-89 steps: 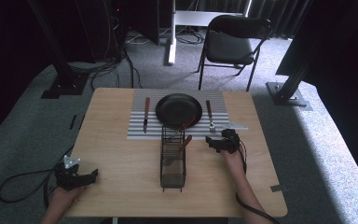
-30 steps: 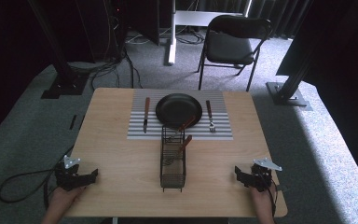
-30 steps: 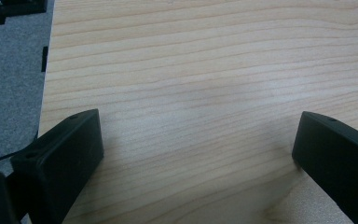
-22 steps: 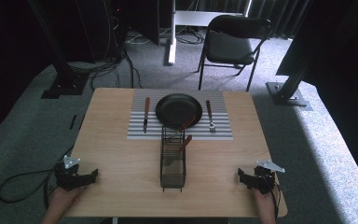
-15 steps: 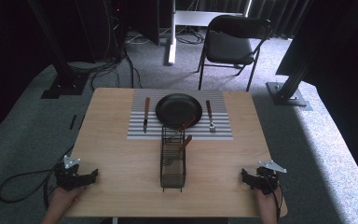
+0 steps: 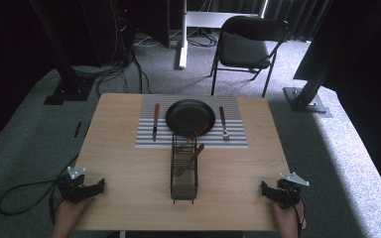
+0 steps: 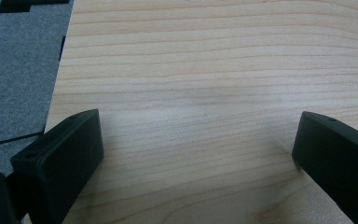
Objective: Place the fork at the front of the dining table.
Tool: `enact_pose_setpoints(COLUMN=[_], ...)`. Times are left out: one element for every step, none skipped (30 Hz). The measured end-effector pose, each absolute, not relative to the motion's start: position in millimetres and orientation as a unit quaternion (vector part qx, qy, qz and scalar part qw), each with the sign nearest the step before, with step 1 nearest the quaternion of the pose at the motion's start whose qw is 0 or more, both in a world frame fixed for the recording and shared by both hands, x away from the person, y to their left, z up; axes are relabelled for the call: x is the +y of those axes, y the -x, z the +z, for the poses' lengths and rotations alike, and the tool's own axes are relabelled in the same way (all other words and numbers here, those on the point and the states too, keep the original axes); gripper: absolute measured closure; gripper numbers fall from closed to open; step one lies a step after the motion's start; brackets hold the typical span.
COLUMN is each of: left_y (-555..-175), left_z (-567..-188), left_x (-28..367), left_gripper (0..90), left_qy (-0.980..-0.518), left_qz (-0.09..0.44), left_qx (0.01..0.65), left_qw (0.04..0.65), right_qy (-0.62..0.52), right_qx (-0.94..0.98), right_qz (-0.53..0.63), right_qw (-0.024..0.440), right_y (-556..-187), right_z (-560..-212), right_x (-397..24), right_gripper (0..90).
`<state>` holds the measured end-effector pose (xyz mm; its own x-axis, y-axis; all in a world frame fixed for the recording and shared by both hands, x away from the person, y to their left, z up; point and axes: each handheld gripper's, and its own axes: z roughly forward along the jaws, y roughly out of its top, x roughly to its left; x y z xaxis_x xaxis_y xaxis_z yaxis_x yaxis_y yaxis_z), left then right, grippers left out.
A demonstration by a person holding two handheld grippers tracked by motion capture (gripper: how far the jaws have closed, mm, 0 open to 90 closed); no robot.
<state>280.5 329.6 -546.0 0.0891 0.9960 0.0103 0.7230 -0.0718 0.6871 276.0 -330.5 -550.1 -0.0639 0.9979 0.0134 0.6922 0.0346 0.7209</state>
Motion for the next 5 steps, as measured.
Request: enact_pose_setpoints(left_y=[-280.4, -280.4, -280.2, -280.1, -279.8], left_z=[-546.0, -546.0, -545.9, -545.9, -545.9], left_x=[329.6, 329.5, 329.1, 328.7, 328.1], left_gripper=[1.7, 1.7, 1.7, 1.7, 1.7], left_qy=[-0.687, -0.686, -0.685, -0.683, -0.681], left_qz=[0.253, 0.253, 0.253, 0.254, 0.255], left_qx=[0.626, 0.627, 0.628, 0.630, 0.632], left_qw=[0.270, 0.270, 0.269, 0.268, 0.267], right_qy=[-0.631, -0.631, -0.631, -0.631, -0.631], right_qx=[0.669, 0.669, 0.669, 0.669, 0.669], right_qz=[0.290, 0.290, 0.290, 0.290, 0.290], right_qw=[0.264, 0.264, 0.264, 0.264, 0.263], right_y=[-276.0, -276.0, -276.0, -276.1, -276.1], right_z=[-550.1, -550.1, -550.1, -550.1, -550.0], right_x=[-330.5, -330.5, -330.5, -330.5, -330.6], right_gripper=[12.0, 12.0, 12.0, 12.0, 12.0])
